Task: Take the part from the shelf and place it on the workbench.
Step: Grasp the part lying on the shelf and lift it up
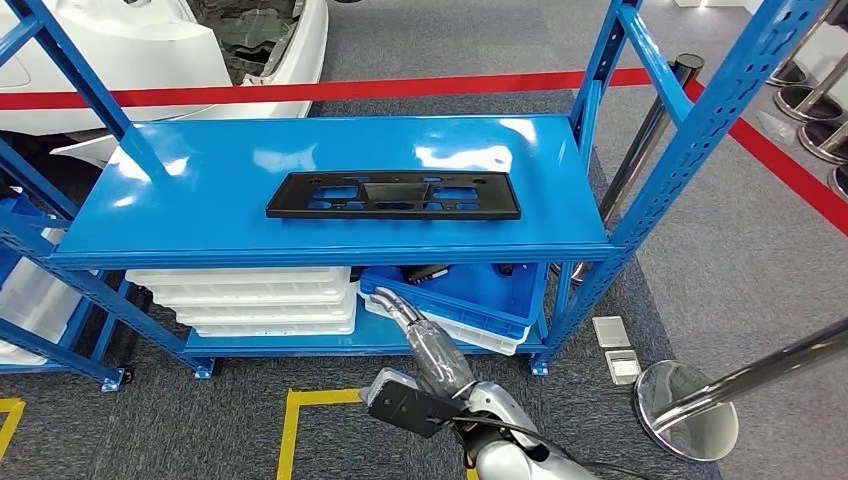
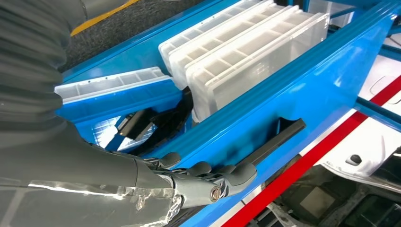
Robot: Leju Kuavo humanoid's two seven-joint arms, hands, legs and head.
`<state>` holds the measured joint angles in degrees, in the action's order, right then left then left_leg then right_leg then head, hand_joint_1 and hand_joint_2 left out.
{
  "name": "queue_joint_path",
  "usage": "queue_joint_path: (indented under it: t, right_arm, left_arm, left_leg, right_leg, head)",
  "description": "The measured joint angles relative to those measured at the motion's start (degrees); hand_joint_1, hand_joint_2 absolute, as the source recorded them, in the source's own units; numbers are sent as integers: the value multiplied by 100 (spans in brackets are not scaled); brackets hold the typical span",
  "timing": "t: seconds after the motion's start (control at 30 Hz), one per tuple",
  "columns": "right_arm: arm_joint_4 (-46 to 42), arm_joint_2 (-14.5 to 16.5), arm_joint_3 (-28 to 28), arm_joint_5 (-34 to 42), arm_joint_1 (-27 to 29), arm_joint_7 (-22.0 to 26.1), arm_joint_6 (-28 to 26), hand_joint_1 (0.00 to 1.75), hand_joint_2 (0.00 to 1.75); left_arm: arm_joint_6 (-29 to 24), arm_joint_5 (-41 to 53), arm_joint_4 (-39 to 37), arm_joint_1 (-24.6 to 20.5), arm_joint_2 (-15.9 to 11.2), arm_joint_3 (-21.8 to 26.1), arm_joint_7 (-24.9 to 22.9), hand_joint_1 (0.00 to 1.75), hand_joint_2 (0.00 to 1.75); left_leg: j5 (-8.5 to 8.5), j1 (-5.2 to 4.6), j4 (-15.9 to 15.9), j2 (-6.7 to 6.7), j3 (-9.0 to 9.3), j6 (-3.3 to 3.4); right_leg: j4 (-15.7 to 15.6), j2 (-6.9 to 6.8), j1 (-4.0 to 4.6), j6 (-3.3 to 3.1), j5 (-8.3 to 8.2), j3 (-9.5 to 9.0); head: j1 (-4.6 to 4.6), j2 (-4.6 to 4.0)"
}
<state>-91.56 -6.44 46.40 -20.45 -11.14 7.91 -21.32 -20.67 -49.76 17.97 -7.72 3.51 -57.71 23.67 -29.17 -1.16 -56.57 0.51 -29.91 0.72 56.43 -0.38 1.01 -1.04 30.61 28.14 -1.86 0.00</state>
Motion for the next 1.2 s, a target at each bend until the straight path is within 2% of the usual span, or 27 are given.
queue_joint_path:
  t: [0.37, 0.7, 0.87, 0.93, 0.97, 1.03, 1.07, 1.1, 1.13, 1.17, 1.2]
  right_arm:
    - [-38, -174, -180, -242, 161, -187, -341, 0, 175]
    - [-338, -402, -501, -656, 332, -540, -682, 0, 175]
    - [-483, -496, -605, -732, 358, -598, -690, 0, 175]
    - [-534, -529, -639, -771, 365, -611, -688, 0, 175]
    - [-549, -545, -658, -794, 371, -622, -686, 0, 175]
    - [-559, -580, -685, -825, 382, -644, -675, 0, 175]
    - [-560, -599, -693, -833, 389, -653, -669, 0, 175]
    - [-560, -617, -702, -835, 393, -657, -664, 0, 175]
    - [-562, -632, -714, -837, 395, -659, -660, 0, 175]
    - [-564, -645, -725, -837, 396, -661, -660, 0, 175]
    - [-565, -658, -733, -838, 395, -663, -658, 0, 175]
  left_arm:
    - [586, 186, 0, -128, -1, -113, 2, 0, 0]
    - [633, 215, -2, -174, -22, -194, -7, 0, 0]
    - [588, 215, -2, -181, -37, -199, -30, 0, 0]
    - [588, 216, -2, -190, -38, -207, -37, 0, 0]
    - [588, 216, -2, -192, -38, -213, -40, 0, 0]
    - [588, 217, -2, -191, -39, -225, -46, 0, 0]
    - [588, 217, -2, -187, -39, -230, -51, 0, 0]
    - [588, 217, -2, -182, -39, -232, -55, 0, 0]
    - [588, 217, -2, -180, -39, -234, -58, 0, 0]
    - [588, 217, -2, -179, -39, -236, -59, 0, 0]
    - [588, 217, -3, -182, -41, -238, -59, 0, 0]
  left_leg:
    - [0, 0, -1, 0, 0, 0]
    - [-11, -15, -32, 0, -8, 17]
    - [-6, -2, -6, 2, -4, 65]
    - [22, 46, 59, 6, 27, 101]
    - [32, 65, 79, 8, 40, 114]
    - [24, 76, 81, 7, 45, 121]
    - [14, 82, 77, 4, 50, 118]
    - [-3, 95, 67, -3, 62, 105]
    - [-30, 114, 53, -12, 83, 81]
    - [-69, 137, 30, -22, 111, 47]
    - [-114, 155, 3, -31, 132, 3]
  right_leg:
    - [0, 1, 0, 0, 0, 1]
    - [-6, 0, -11, 11, -6, 1]
    - [4, 1, -15, 56, 10, -2]
    - [252, 17, -16, 110, 162, 100]
    - [554, 25, -31, 143, 312, 247]
    - [1351, 32, -90, 202, 613, 688]
    - [1638, 31, -125, 230, 656, 877]
    - [1710, 31, -156, 255, 571, 972]
    - [1554, 30, -184, 279, 370, 957]
    - [1197, 30, -209, 303, 91, 845]
    - [836, 39, -218, 328, -117, 710]
  head:
    - [1, 0]
    - [10, 0]
    - [15, 0]
    - [-8, 0]
    - [-33, 0]
    - [-95, 0]
    - [-114, 0]
    - [-128, 0]
    - [-142, 0]
    - [-157, 0]
    - [-178, 0]
